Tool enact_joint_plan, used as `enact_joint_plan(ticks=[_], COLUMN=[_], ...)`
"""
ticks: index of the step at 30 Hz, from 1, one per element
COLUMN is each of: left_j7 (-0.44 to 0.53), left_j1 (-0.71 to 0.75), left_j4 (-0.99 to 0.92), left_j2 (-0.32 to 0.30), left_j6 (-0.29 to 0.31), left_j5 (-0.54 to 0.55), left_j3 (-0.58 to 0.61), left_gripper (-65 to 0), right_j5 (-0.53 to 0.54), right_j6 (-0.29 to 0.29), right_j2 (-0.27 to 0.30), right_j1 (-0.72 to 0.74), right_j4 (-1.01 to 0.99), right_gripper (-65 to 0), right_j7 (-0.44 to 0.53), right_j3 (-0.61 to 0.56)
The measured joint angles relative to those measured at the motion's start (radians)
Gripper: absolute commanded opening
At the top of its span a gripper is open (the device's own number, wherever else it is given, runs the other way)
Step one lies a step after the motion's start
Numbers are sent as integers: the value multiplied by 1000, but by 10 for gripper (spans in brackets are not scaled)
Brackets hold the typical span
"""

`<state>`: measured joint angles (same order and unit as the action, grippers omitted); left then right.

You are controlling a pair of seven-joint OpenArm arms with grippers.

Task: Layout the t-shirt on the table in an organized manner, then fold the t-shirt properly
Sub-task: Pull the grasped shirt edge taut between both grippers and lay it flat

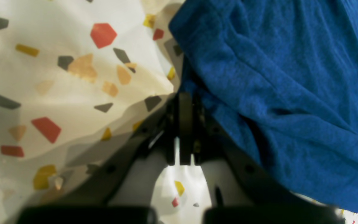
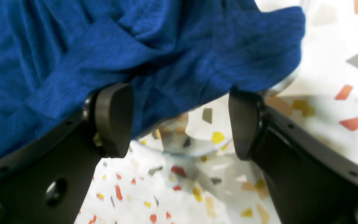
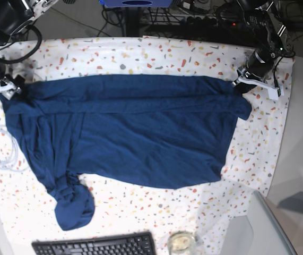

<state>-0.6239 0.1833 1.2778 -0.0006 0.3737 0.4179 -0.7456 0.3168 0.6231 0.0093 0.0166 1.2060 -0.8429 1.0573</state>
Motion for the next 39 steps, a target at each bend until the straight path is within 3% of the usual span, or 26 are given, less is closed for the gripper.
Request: enact_joint_plan(ticks=[9,11,14,17,19,24,28,31,39], left_j7=[0,0,-85,-164,-211,-307,-315,-316,-303], left_j1=[0,0,1,12,11,-51,-69,-58,40], left_j4=[0,0,47,132,199,266,270,270,266], left_j2=[0,-1,0,0,-3,-43,-64,-61,-67], left_j6=[0,0,-1,-8,-9,-7,-8,-7,-4], left_j5=[1,1,-18,-34,-34,-21,-25,-25,-23], left_j3=[-2,0,1,-2,-3,1,0,-1,-6], left_gripper=[-650,-650,-650,-650,-650,-650,-650,-650,-650], right_j5=[32,21,14,-10,-10,-2,-4,-5,-3], right_j6=[5,5,3,1,0,-6,-5,-48,-51], right_j2=[35,37,31,2,5,18,20,21,4], right_j1=[24,24,21,6,6,57,101,94,-24], right_j4=[-98,-100,-94,-8,62,203,220,221,220], right_gripper=[-233,-350,-650,-615,-650,-648,-648,-648,-648], right_j7=[66,66,34,-37,-89,-214,-286,-339,-292], right_j3=[1,1,1,-2,-4,-8,-10,-10,-10])
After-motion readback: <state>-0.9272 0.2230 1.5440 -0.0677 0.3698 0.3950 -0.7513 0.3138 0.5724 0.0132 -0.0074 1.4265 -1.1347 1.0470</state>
